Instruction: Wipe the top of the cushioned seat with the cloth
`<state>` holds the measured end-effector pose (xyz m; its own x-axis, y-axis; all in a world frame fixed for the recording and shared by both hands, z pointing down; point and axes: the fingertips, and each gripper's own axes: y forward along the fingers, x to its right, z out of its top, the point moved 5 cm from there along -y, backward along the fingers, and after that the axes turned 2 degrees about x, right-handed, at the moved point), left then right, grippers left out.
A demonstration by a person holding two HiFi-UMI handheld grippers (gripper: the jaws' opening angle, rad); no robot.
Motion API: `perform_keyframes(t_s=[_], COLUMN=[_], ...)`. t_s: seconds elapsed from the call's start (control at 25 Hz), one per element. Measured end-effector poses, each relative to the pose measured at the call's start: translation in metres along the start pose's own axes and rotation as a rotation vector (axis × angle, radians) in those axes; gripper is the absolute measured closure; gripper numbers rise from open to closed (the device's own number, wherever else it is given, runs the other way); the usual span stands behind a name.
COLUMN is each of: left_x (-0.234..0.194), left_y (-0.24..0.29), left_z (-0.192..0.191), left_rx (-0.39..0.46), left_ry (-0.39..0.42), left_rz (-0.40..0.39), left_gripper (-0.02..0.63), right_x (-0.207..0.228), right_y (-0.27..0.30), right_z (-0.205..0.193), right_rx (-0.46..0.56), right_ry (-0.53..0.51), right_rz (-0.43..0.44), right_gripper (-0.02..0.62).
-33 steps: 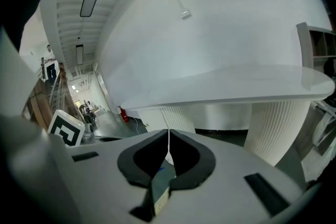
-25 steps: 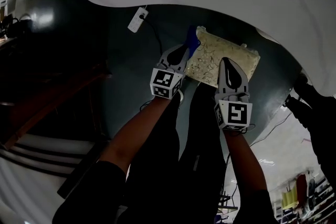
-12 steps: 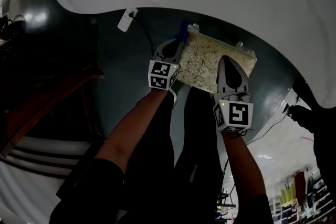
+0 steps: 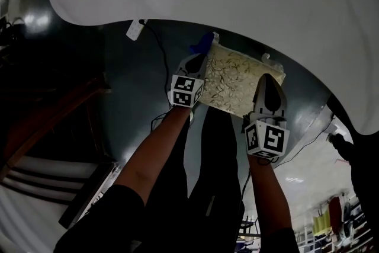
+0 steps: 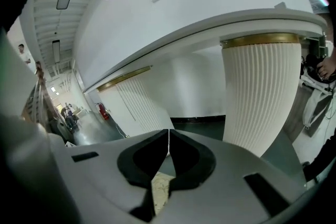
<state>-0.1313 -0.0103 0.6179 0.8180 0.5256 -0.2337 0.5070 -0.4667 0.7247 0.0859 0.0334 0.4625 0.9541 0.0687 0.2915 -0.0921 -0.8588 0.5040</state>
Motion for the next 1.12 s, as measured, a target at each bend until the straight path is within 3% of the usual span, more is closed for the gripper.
perform_keyframes(t_s=[0.28,0.44,0.64,1.0,1.12], left_x=[0.009,0.011,0.023,0.027,0.036], left_y=[0.021,0.024,0.025,0.025,0.025], left_z=[-0.015,-0.019,-0.022,-0.02,-0.021], left_rx=[-0.033,-0.004,-0.003,-0.019,-0.029], left_ry=[-0.047,-0.046,0.002,-0.017,0.028], left_rz=[-0.032,-0.026,-0.068,-0.102,-0.13], left_gripper=[0.571,0.571,0.571,0.571,0.571], right_x=[0.01,0.012,0.014,0.021,0.023], right_y=[0.002,-0.002,-0.007,-0.004,-0.006], right_z=[0.002,-0.007,-0.012,-0.01,-0.009], right_rx=[0.016,0.018,0.01,0.002,0.004], right_ry=[-0.002,0.03,0.038,0.033,0.032], right_rz=[-0.005,-0.018,-0.025,-0.049,-0.055], right_gripper=[0.558,0.558,0.558,0.558,0.558])
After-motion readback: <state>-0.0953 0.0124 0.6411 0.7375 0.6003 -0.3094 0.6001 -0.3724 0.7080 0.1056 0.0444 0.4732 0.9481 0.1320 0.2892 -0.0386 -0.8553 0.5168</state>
